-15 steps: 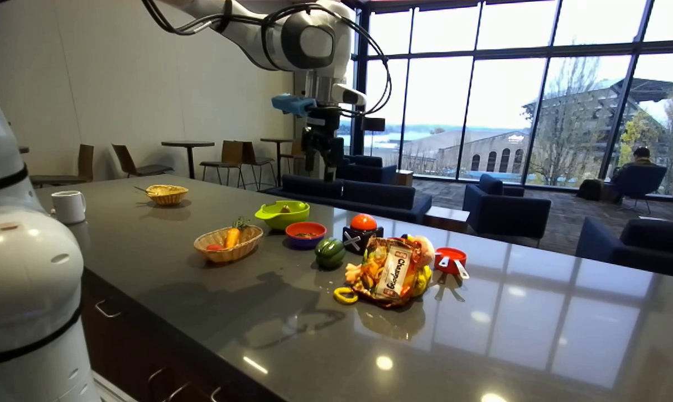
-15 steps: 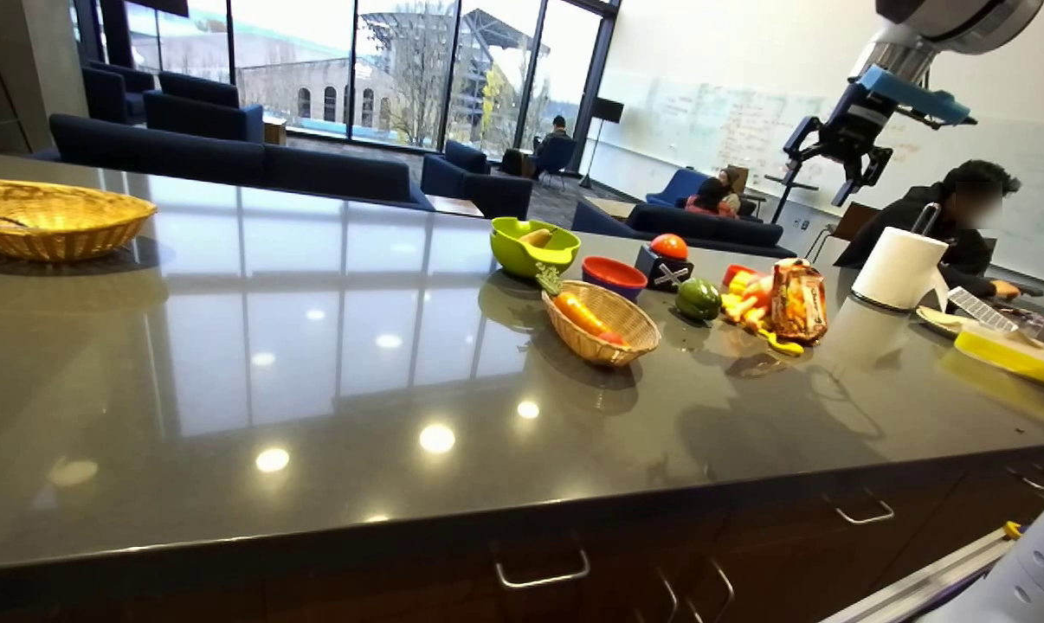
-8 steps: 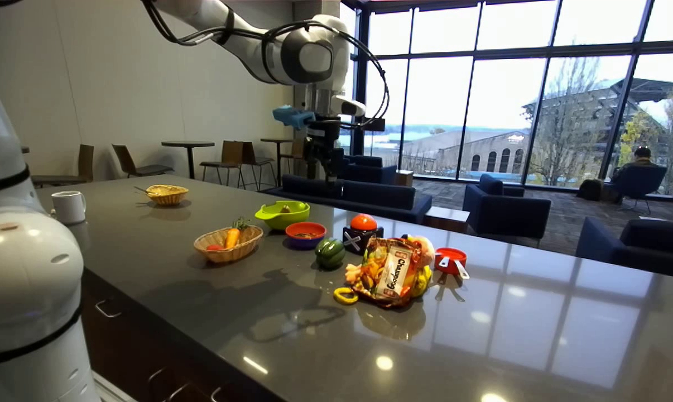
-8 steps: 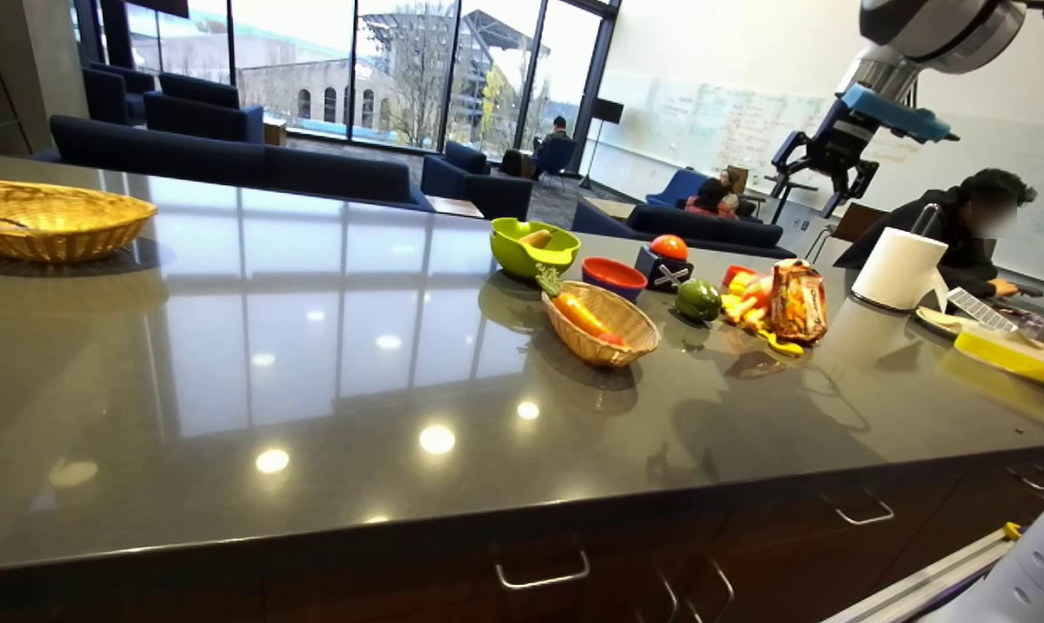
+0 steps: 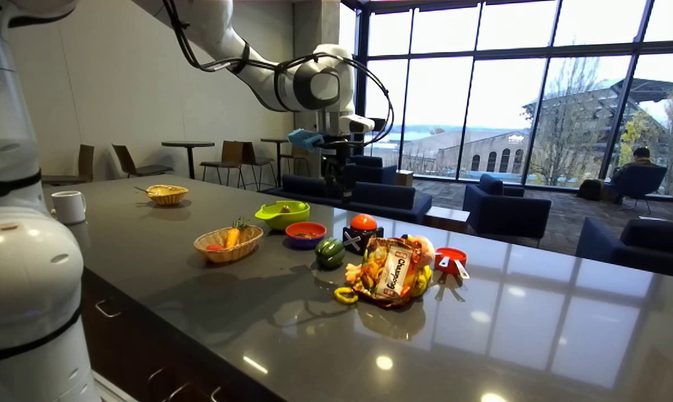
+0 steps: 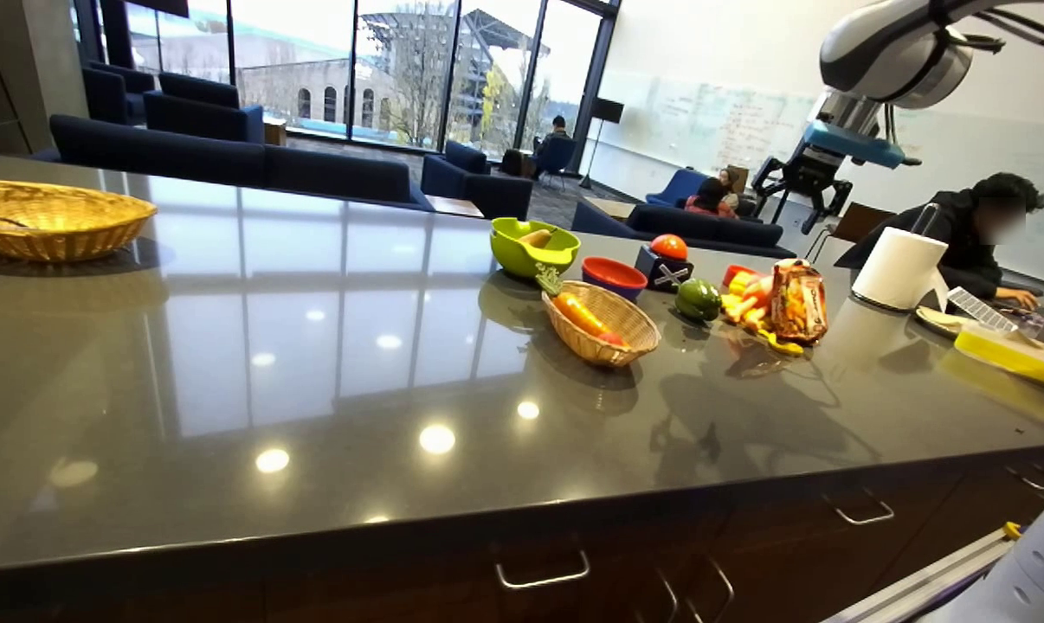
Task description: Move the brown packet to the left, then move it backwards
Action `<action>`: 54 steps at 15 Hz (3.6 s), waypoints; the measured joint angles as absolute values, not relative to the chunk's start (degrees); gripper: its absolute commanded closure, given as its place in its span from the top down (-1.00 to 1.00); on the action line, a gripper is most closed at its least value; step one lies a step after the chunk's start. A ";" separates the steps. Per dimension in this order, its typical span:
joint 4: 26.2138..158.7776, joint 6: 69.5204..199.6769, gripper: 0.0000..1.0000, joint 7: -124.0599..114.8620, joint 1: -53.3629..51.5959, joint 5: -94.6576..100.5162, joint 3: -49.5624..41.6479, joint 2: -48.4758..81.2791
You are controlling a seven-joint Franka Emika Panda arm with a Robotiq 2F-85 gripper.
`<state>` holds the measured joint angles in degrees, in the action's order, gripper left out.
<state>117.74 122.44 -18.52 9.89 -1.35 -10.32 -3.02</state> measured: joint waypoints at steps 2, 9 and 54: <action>116.90 122.51 1.00 -22.22 10.49 2.05 -10.71 -1.72; 114.15 122.36 1.00 -29.94 11.36 5.78 -11.84 3.14; 107.19 122.33 -0.99 -43.65 11.30 9.10 -17.27 13.42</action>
<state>107.19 122.33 -43.65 11.30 9.10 -17.27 13.42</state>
